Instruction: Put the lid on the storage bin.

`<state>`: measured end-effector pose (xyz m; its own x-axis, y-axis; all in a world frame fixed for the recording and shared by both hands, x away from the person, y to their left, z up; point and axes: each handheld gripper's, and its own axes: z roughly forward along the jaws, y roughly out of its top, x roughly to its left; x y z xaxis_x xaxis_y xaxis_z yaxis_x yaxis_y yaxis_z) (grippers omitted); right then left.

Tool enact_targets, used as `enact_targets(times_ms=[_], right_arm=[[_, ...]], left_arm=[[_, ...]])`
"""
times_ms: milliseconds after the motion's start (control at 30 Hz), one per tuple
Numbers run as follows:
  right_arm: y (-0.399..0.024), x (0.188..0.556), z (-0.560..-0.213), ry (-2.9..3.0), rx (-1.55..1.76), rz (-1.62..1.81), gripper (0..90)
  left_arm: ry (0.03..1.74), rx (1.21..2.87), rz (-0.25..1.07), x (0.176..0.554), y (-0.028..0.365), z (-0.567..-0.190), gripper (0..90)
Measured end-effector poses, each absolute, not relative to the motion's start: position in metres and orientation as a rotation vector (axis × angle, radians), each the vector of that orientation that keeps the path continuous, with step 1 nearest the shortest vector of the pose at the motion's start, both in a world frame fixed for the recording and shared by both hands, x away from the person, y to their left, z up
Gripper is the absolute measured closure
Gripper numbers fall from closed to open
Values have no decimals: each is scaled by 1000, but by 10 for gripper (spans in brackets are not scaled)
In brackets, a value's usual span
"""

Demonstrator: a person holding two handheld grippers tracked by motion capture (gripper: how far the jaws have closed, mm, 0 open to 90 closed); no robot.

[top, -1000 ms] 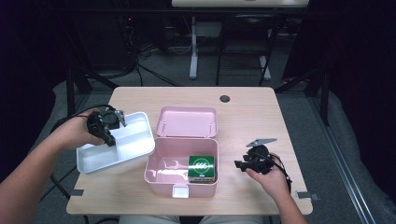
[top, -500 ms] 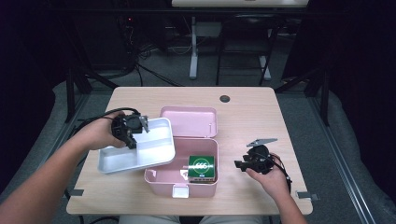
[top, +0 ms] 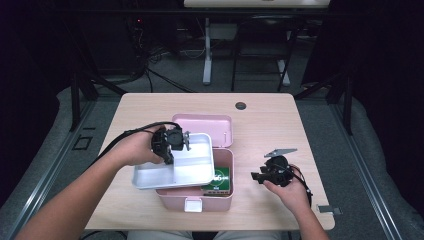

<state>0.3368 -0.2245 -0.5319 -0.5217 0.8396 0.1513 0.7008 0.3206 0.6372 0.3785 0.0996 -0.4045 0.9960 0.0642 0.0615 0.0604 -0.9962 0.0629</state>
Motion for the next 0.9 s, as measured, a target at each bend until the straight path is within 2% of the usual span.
enact_targets(times_ms=[367, 900], right_arm=[[-226, 338, -534, 2379, 1416, 989, 523], [-224, 337, -535, 2384, 1421, 990, 522]], left_arm=[[-34, 3067, 85, 370, 60, -410, 890], [-80, 3074, 58, 367, 50, -424, 891]])
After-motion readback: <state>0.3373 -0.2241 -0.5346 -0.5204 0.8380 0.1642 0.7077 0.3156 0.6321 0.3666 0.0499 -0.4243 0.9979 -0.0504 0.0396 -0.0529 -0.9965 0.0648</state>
